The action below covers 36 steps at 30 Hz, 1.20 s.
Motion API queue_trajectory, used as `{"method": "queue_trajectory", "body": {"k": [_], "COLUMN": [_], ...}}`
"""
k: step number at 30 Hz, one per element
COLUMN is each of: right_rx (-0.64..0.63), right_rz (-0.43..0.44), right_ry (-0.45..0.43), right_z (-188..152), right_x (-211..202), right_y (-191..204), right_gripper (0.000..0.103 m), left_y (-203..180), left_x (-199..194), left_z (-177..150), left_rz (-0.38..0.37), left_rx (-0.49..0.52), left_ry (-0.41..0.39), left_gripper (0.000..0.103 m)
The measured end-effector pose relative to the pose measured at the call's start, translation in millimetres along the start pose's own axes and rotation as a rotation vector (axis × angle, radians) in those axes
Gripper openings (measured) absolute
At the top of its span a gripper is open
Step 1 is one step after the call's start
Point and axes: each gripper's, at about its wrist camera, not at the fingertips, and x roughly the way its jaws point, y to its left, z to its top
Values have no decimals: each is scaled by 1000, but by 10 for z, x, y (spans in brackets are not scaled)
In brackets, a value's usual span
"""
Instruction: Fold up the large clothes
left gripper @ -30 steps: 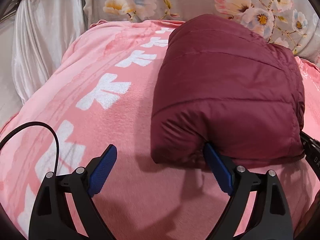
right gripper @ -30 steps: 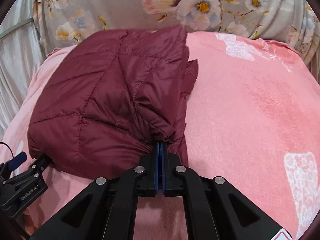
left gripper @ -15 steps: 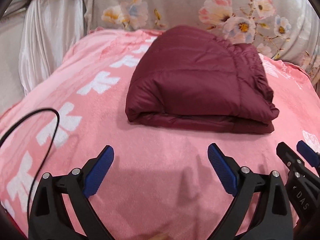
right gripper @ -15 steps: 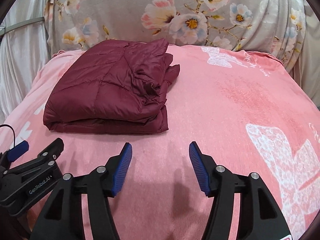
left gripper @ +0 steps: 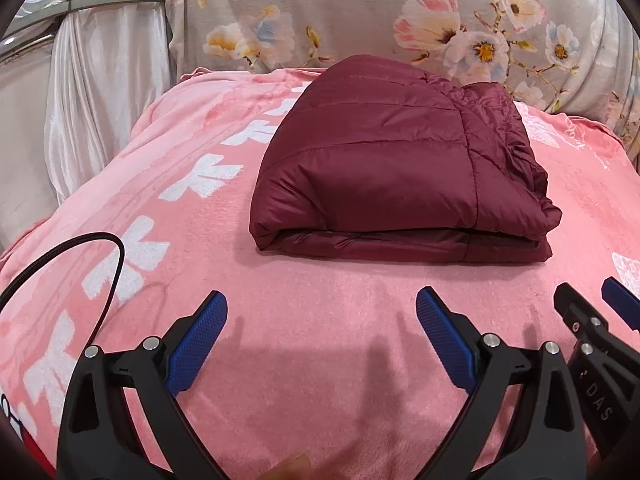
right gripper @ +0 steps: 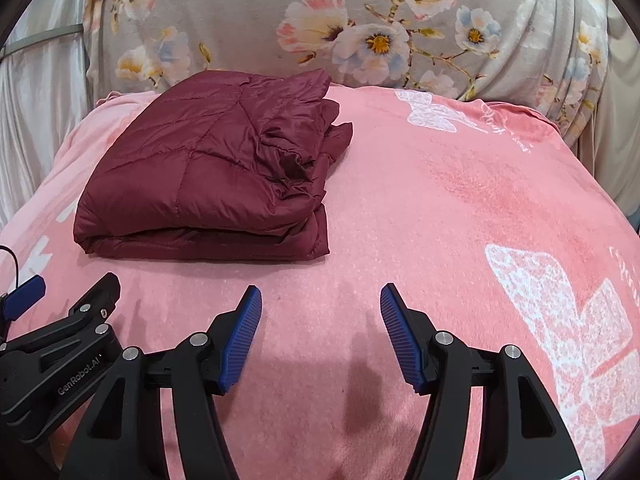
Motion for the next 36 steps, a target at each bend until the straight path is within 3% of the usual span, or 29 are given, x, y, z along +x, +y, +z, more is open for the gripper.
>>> {"method": "queue_trajectory", "body": {"k": [36], "right_rx": [-26], "right_rz": [-19], "right_ry": [0], "right_z": [-20], "right_x": [-1], "right_y": [59], "right_gripper": [61], "left_y": [-81], "left_x": [-16], "left_z": [-7], "left_rz": [-23], "left_rx": [29], "left_ry": [-2], "left_gripper": [93]}}
